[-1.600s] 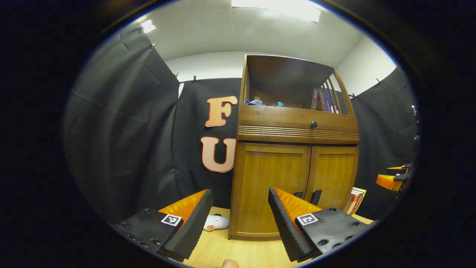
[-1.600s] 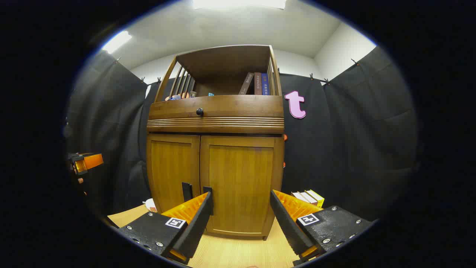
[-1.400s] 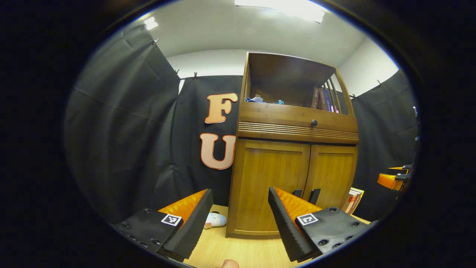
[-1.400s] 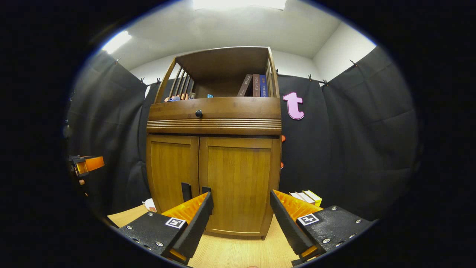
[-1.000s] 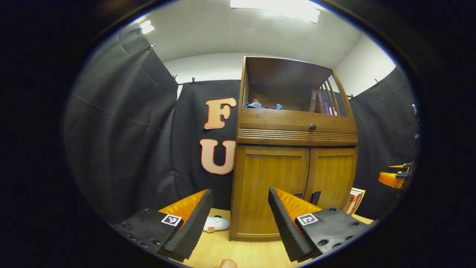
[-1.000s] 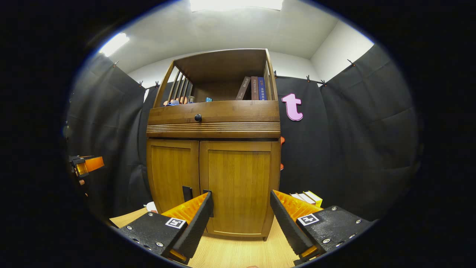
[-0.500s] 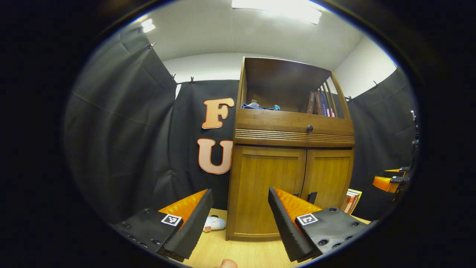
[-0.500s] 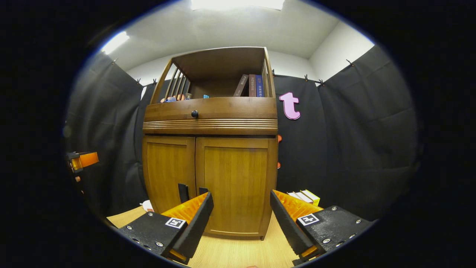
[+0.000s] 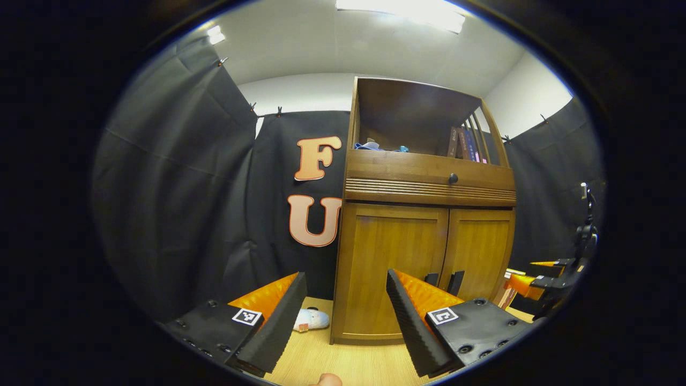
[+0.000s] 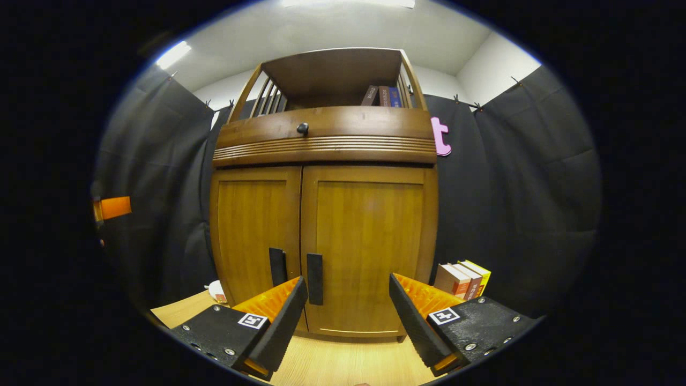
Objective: Open the right door of the double-door shoe cabinet with the right hand, and open the left door with the left hand.
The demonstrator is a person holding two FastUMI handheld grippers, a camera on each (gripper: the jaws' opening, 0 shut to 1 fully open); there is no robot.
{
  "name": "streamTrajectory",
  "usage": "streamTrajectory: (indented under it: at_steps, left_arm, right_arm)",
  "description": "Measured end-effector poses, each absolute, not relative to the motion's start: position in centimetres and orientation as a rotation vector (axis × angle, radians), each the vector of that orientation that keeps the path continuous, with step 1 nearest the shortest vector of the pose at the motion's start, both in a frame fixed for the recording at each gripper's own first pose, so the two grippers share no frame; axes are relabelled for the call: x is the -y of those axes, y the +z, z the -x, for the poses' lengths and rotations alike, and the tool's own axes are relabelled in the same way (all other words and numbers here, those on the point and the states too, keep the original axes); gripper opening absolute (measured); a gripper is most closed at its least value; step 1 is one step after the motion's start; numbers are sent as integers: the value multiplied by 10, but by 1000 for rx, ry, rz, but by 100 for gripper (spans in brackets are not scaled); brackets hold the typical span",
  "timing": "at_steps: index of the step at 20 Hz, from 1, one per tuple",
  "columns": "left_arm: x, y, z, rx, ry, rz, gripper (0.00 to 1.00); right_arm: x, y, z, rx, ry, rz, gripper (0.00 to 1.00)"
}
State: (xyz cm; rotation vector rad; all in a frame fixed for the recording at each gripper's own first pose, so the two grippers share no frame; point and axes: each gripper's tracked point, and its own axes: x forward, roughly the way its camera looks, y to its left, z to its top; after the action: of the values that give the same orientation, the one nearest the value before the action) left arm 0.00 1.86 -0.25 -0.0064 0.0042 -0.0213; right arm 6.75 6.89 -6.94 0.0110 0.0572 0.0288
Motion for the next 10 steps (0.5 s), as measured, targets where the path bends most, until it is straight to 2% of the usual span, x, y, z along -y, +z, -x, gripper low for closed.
streamTrajectory:
  at_steps: [1,5,10]
  left_arm:
    - [-22,-4,-1,-8,-15,7,96]
    - [-34,-9,-7,-14,6,-1,99]
    - [-45,-15,-8,-23,-5,15,94]
  right_arm:
    - [-78,-80,-78,-67,42,-21,94]
    - [-91,-115,-119,-106,21,-12,94]
    - [-99,-151,-158,-113,-7,-59,94]
